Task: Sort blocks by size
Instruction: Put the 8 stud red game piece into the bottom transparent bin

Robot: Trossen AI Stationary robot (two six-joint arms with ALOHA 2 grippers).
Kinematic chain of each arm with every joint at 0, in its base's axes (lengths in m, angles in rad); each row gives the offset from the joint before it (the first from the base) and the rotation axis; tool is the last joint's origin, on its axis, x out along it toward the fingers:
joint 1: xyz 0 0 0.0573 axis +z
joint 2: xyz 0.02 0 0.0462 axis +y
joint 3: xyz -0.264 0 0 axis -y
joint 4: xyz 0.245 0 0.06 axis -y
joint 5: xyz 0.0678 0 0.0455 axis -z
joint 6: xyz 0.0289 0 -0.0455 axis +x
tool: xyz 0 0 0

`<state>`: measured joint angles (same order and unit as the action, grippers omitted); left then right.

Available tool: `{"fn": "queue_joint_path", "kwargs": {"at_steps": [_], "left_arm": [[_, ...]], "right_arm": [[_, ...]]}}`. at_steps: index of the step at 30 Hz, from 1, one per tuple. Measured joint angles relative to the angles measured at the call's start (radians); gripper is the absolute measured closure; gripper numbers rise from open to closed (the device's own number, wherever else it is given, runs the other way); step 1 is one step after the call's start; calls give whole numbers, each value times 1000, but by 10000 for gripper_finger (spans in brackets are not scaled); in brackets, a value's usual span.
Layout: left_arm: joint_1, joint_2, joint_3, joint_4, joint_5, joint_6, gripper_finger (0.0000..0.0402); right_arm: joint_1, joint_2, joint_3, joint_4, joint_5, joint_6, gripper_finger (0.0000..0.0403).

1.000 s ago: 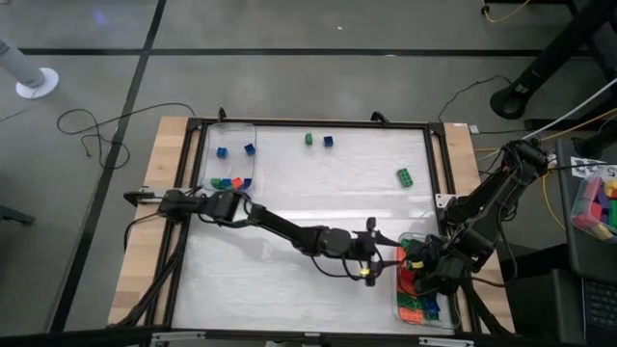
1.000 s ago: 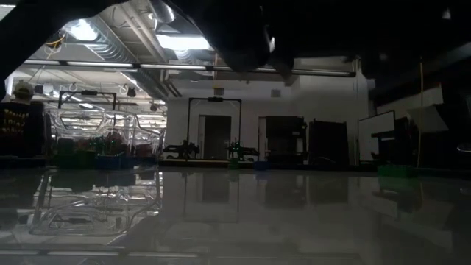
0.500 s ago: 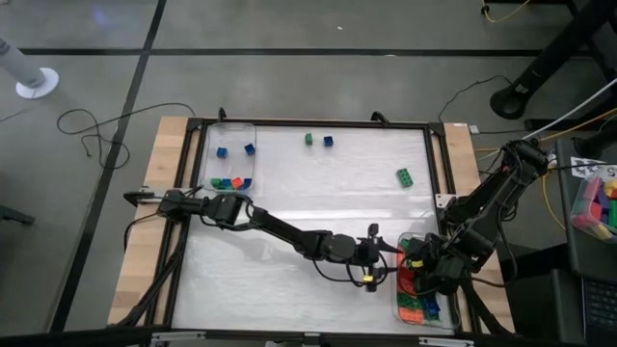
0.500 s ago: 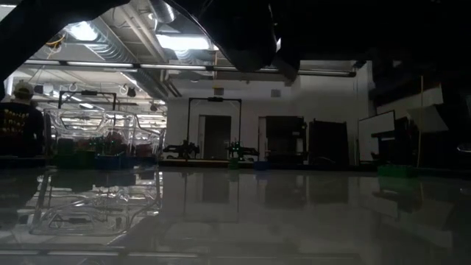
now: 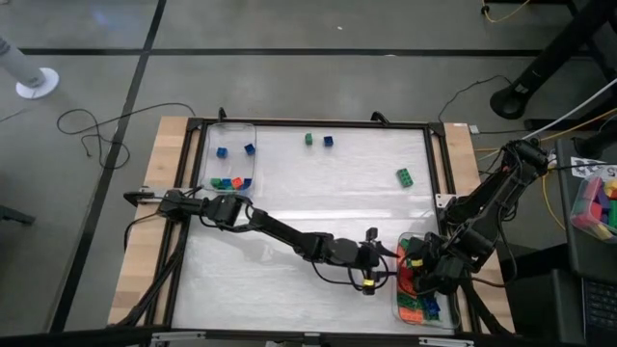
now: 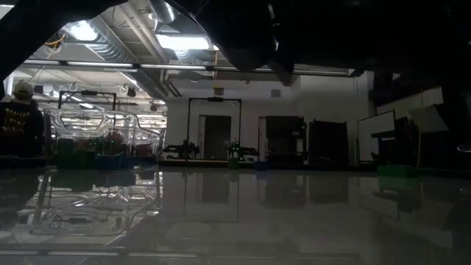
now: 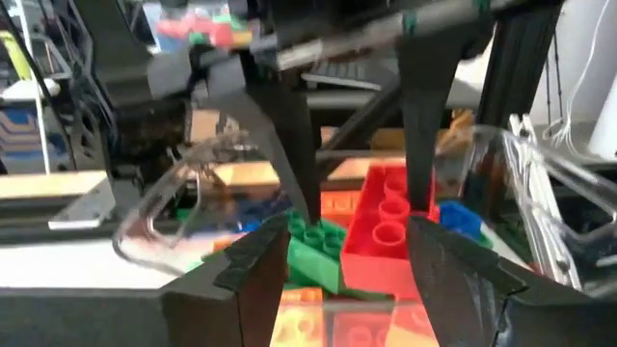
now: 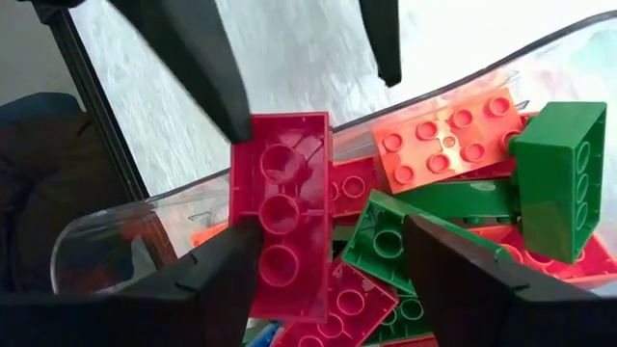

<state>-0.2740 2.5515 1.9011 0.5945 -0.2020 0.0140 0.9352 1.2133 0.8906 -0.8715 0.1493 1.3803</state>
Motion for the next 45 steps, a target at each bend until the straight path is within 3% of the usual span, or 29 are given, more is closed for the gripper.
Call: {"fn": "queue_joint_path", "kwargs": {"at_steps": [13, 22, 38, 45], "left_arm": [[0, 0, 0, -38, 0, -7, 204], [0, -2, 0, 48, 0, -2, 204], [6, 47, 2, 54, 6, -21, 204], [6, 50, 0, 66, 8, 4, 204]], "right_arm": [[0, 0, 0, 1, -94, 2, 155], [0, 0, 0, 8, 43, 1, 155], [0, -1, 1, 6, 41, 1, 155], [1, -2, 1, 5, -66, 3, 155]]}}
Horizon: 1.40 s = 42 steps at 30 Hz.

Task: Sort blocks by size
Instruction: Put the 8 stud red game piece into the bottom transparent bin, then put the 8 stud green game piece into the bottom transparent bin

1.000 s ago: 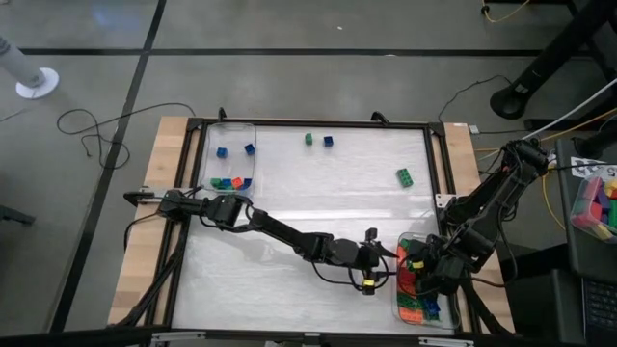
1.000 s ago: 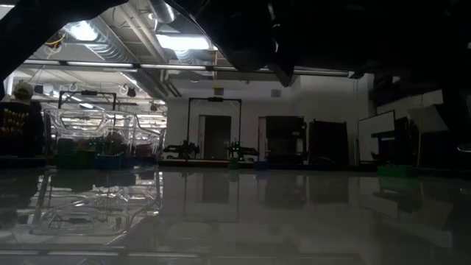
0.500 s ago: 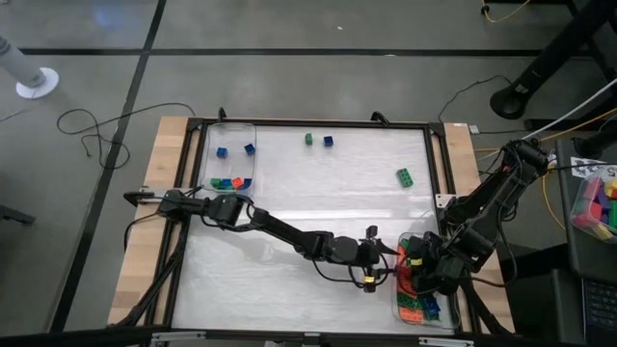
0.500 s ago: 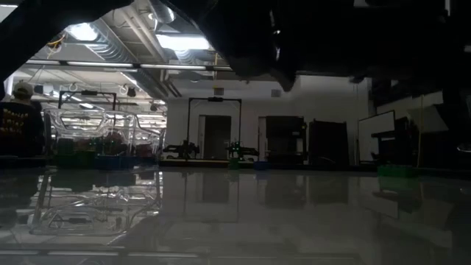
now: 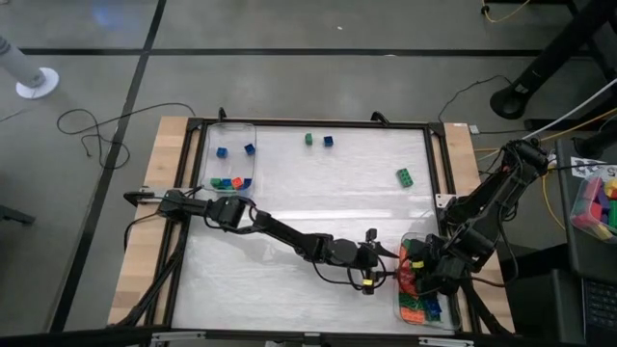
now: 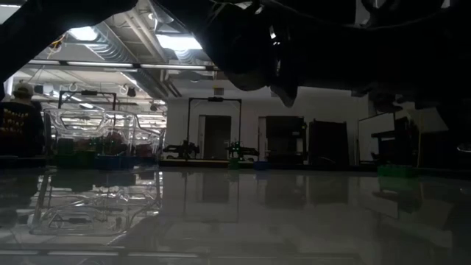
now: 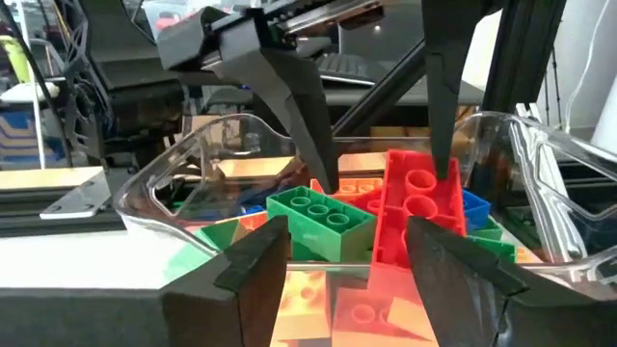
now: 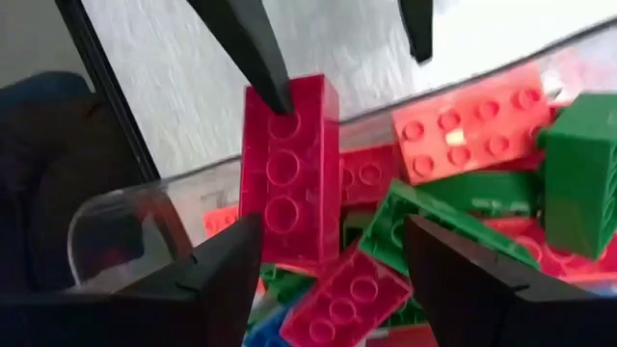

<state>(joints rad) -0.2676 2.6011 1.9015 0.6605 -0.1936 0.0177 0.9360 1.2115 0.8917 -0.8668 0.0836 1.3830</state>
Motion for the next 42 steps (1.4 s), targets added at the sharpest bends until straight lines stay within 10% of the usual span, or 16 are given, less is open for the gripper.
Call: {"fn": "queue_joint_path", "kwargs": {"at_steps": [26, 42], "left_arm": [[-2, -21, -2, 111, -2, 74, 204], [112, -387, -43, -814, -21, 9, 204]], "right_arm": [[0, -59, 0, -60, 72, -21, 155], [-226, -98, 137, -598, 439, -83, 155]]}}
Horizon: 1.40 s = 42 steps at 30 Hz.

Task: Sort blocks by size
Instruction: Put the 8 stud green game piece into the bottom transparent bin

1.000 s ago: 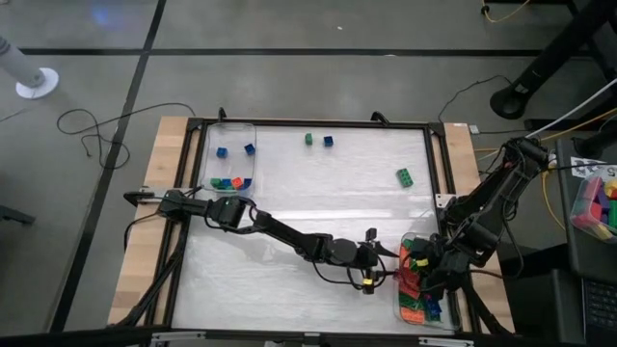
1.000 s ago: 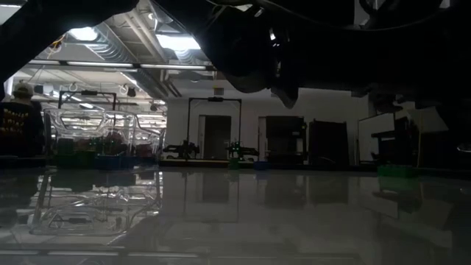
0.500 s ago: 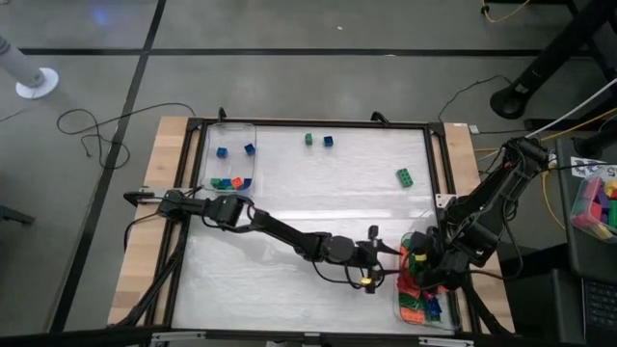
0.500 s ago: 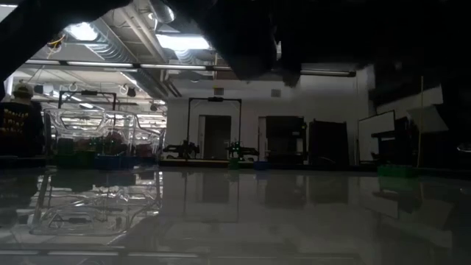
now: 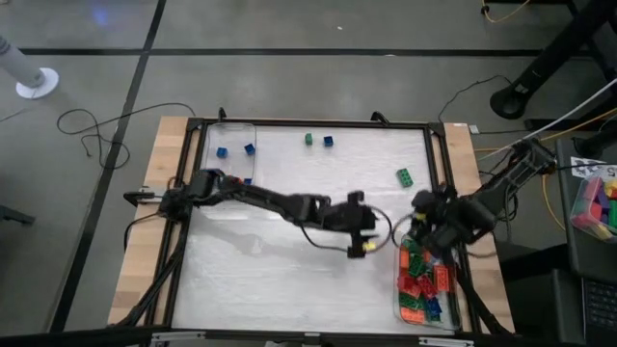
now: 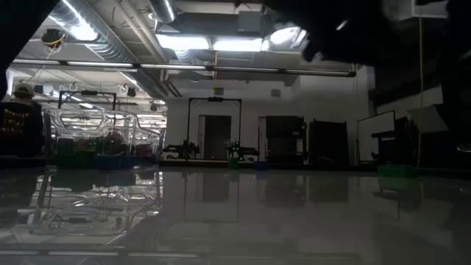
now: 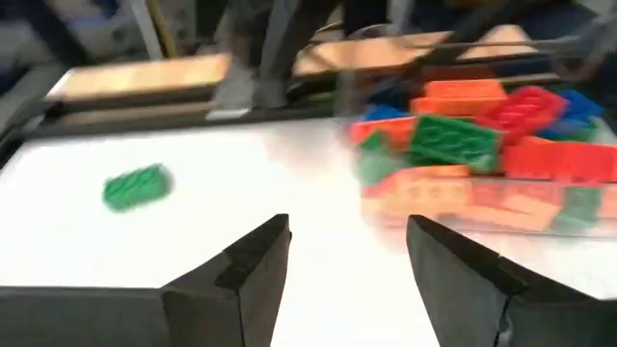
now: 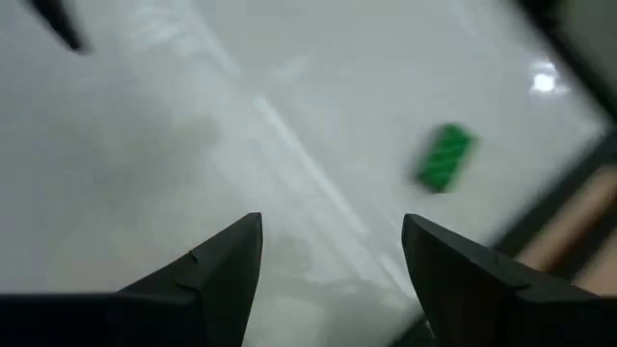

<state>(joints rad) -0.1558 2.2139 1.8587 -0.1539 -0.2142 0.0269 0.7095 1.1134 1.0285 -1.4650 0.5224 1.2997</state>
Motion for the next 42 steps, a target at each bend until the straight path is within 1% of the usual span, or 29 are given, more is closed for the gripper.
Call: {"fn": "queue_joint_path", "kwargs": {"at_steps": [2, 4, 7, 11, 15, 20, 23, 27, 30, 33, 35, 42], "left_arm": [[26, -41, -48, -18, 0, -20, 204], [49, -83, -108, -25, 0, -23, 204], [81, -159, -207, -21, -1, -43, 204], [122, -279, -358, 12, -10, -74, 204], [172, -418, -526, 80, -26, -98, 204], [239, -576, -698, 95, -33, -118, 204], [274, -638, -770, 89, -34, -149, 204], [311, -679, -838, 92, -34, -156, 204], [332, -685, -871, 87, -34, -158, 204], [348, -686, -896, 93, -34, -158, 204], [355, -686, -909, 86, -34, -158, 204], [356, -686, -918, 89, -34, -151, 204]], "right_arm": [[-70, -24, -1, -47, 13, -28, 155], [-150, -54, -16, -54, 16, -75, 155], [-277, -110, -45, -45, -10, -180, 155], [-471, -176, -85, 1, -46, -319, 155], [-689, -215, -131, 114, -120, -450, 155], [-946, -198, -173, 284, -240, -653, 155], [-1094, -160, -185, 368, -313, -752, 155], [-1268, -84, -187, 415, -376, -827, 155], [-1357, -11, -187, 425, -425, -864, 155], [-1404, 65, -187, 422, -466, -897, 155], [-1408, 119, -187, 429, -471, -915, 155], [-1413, 275, -187, 499, -435, -961, 155]]}}
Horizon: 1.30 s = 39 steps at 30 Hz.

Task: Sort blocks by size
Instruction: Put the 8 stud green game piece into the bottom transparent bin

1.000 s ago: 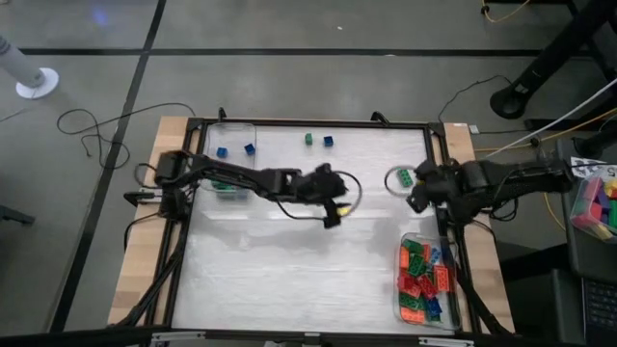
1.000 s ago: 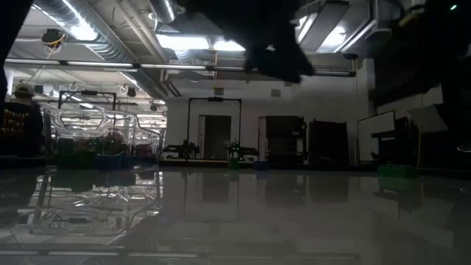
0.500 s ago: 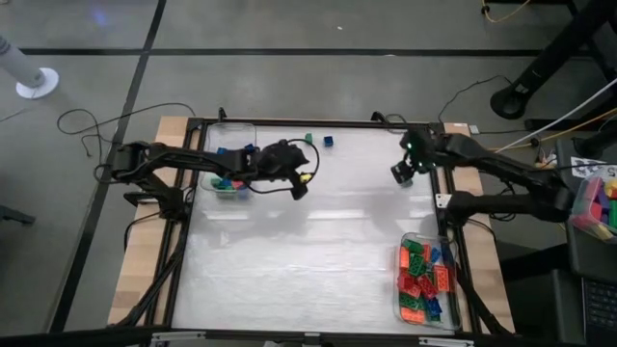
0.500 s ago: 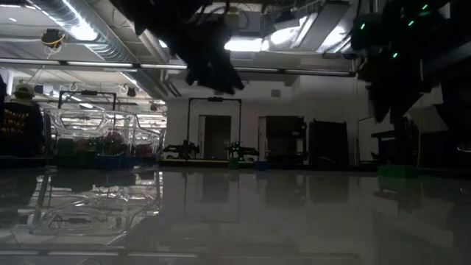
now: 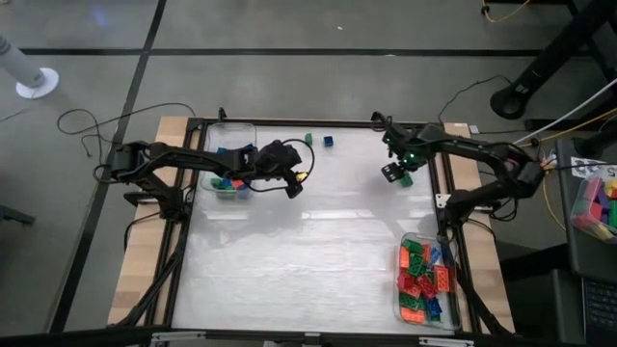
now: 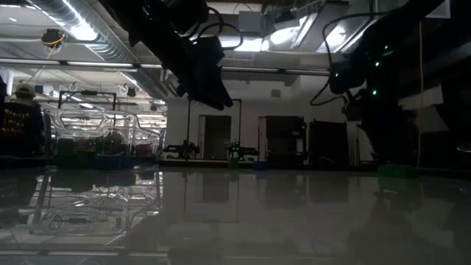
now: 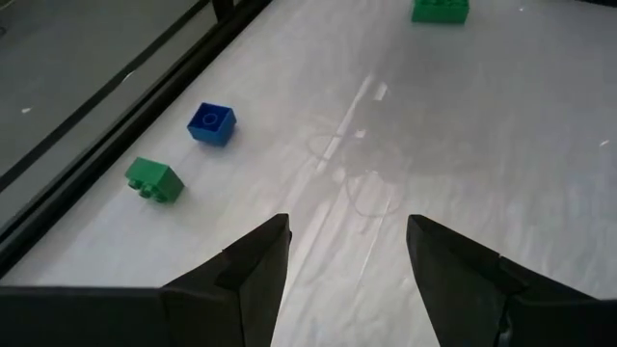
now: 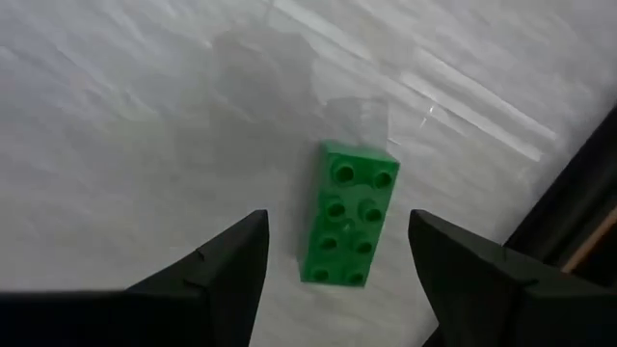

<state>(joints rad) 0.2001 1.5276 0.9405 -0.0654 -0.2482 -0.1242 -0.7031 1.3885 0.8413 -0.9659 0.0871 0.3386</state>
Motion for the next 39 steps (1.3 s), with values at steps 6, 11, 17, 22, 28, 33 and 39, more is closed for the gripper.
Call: {"fn": "queue_joint_path", "kwargs": {"at_steps": [6, 11, 17, 22, 28, 33, 39], "left_arm": [[-2, 0, 0, -1, 0, 0, 204], [-3, 0, 0, -1, 0, 0, 204], [-3, 0, 0, -1, 0, 0, 204], [-3, 0, 0, -2, 0, -8, 204], [-3, 0, 0, -2, 0, -11, 204], [-3, 1, 0, 3, 1, -55, 204], [13, 1, 0, 48, 0, -84, 204]], "right_arm": [[-38, 101, 0, 11, 9, -13, 155], [-100, 146, 0, 12, -11, -32, 155], [-148, 172, 0, 22, -117, -67, 155], [-149, 206, 0, 23, -117, -83, 160], [-148, 218, 0, 24, -120, -84, 237], [-148, 217, 3, -30, -125, -117, 270], [-147, 165, 11, -207, -169, -134, 270]]}}
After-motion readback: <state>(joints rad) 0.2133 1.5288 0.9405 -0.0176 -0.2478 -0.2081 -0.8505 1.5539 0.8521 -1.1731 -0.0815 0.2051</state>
